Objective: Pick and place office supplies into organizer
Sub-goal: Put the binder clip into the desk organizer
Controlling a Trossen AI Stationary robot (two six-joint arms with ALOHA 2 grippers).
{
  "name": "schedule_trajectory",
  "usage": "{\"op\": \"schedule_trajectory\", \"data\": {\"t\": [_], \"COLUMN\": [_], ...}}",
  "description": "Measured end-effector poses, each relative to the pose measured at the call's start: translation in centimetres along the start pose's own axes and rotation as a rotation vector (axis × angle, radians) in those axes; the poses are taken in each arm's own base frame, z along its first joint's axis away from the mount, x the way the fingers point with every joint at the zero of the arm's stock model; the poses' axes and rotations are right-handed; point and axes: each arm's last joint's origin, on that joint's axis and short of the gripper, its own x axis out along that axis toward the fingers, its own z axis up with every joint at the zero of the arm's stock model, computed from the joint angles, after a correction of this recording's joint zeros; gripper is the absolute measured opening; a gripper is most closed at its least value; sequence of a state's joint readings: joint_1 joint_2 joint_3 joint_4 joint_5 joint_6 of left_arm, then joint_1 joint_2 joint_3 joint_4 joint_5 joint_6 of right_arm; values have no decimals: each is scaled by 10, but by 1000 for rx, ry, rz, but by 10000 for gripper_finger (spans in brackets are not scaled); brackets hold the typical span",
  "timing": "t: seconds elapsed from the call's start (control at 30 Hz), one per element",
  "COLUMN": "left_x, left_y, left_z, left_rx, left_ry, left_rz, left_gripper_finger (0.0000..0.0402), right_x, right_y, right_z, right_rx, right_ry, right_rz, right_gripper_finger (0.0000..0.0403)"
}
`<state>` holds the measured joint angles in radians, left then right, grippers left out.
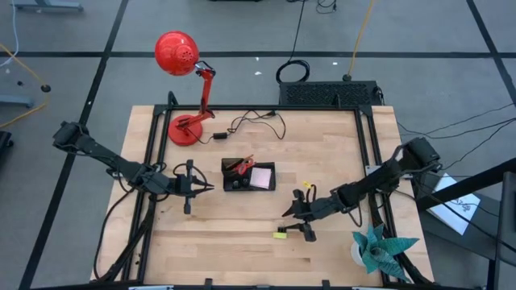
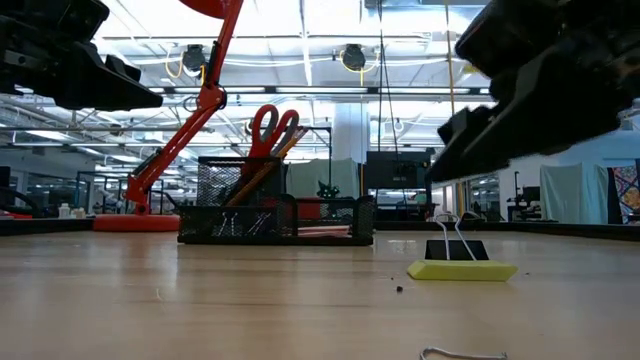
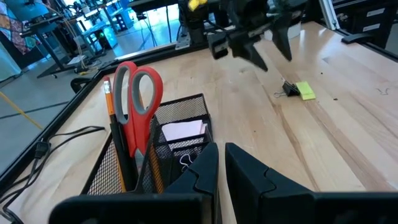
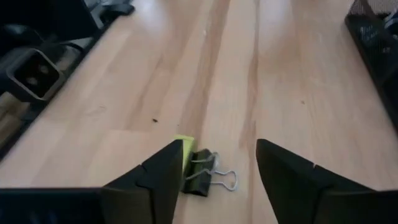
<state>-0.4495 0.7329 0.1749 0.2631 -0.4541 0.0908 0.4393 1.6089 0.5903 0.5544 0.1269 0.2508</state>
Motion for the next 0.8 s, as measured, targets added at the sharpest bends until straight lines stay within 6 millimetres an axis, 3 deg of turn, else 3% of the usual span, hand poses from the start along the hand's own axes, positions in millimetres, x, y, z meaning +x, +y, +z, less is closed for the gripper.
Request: {"op": "schedule_trajectory", "data": {"t": [0.57,0.8], "left_x": [0,0], "left_y": [0,0], "left_z": [0,0], "left_rx": [-8,-7], "left_ry": [2,2], "left_rz": [0,0], "left_gripper_finger": [37,37], "right_x": [27,31], "right_y": [-9,-8], "right_z": [-25,-30], "right_rx": [58,62], "right_ry": [56,73], "right_rz": [30,73], "right_gripper_finger": [195,170]}}
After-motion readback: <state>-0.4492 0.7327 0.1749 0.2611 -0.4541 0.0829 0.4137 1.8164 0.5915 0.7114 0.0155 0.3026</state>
